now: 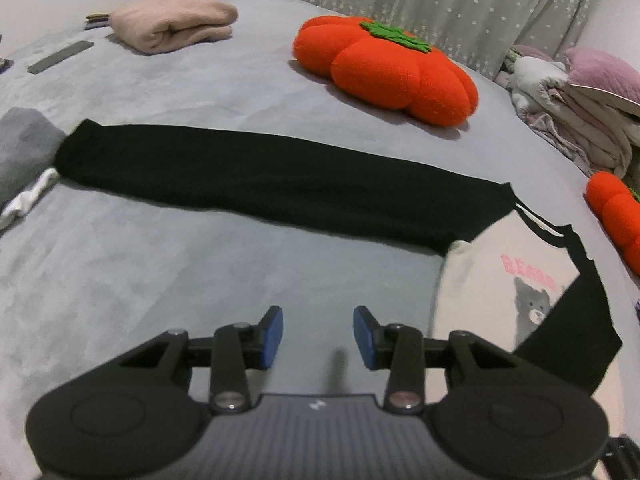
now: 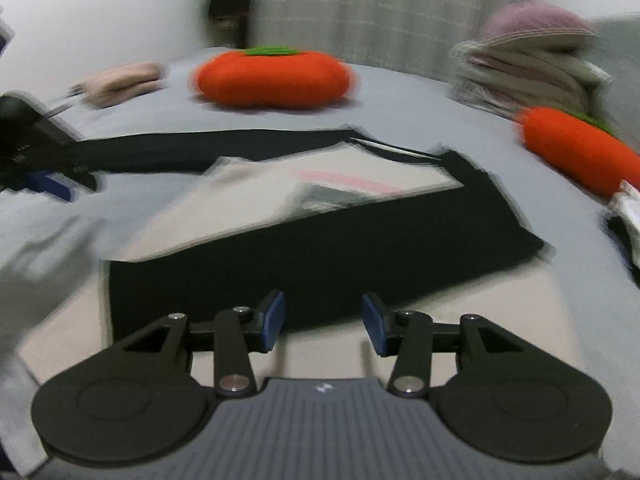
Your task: Fold clothes
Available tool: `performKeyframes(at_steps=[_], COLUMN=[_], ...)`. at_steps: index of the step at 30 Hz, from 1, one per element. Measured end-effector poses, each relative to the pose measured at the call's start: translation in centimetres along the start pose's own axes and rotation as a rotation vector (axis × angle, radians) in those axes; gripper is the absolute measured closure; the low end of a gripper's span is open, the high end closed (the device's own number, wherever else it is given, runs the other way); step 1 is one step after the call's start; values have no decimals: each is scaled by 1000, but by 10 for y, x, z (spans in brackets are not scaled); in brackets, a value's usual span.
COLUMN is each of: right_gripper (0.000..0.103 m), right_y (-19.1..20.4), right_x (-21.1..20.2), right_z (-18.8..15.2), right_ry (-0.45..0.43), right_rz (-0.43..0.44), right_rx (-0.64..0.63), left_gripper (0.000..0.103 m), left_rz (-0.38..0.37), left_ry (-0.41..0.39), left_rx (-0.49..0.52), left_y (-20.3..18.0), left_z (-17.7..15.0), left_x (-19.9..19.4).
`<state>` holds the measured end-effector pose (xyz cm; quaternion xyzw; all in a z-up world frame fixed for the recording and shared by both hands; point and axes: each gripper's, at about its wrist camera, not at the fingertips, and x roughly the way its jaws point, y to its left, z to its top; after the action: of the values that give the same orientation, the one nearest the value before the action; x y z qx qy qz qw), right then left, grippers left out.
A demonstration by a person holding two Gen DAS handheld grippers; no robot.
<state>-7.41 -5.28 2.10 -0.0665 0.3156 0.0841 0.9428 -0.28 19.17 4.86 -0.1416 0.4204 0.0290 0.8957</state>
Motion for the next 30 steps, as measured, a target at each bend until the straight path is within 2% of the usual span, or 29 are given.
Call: performKeyframes(at_steps=[5, 12, 15, 19, 30], right_gripper=[56, 76, 80, 80, 80], right_y=[53, 67, 71, 76, 89], right_x=[20, 20, 17, 20, 36], right_z=[4, 3, 4, 7, 13], right_ry=[16, 15, 19, 19, 19], right_rz=[123, 171, 180, 175, 149], right_rx=[-91, -84, -109, -107, -75], left_gripper=[63, 63, 63, 62, 62], left_rz=[30, 34, 31, 24, 63], left_ry=[-16, -22, -24, -30, -36], left_rx=[4, -1, -2, -6, 2], left_y=[11, 19, 21, 24, 36], left_z=[2, 5, 6, 7, 12], left_x=[-1, -1, -1, -3, 0])
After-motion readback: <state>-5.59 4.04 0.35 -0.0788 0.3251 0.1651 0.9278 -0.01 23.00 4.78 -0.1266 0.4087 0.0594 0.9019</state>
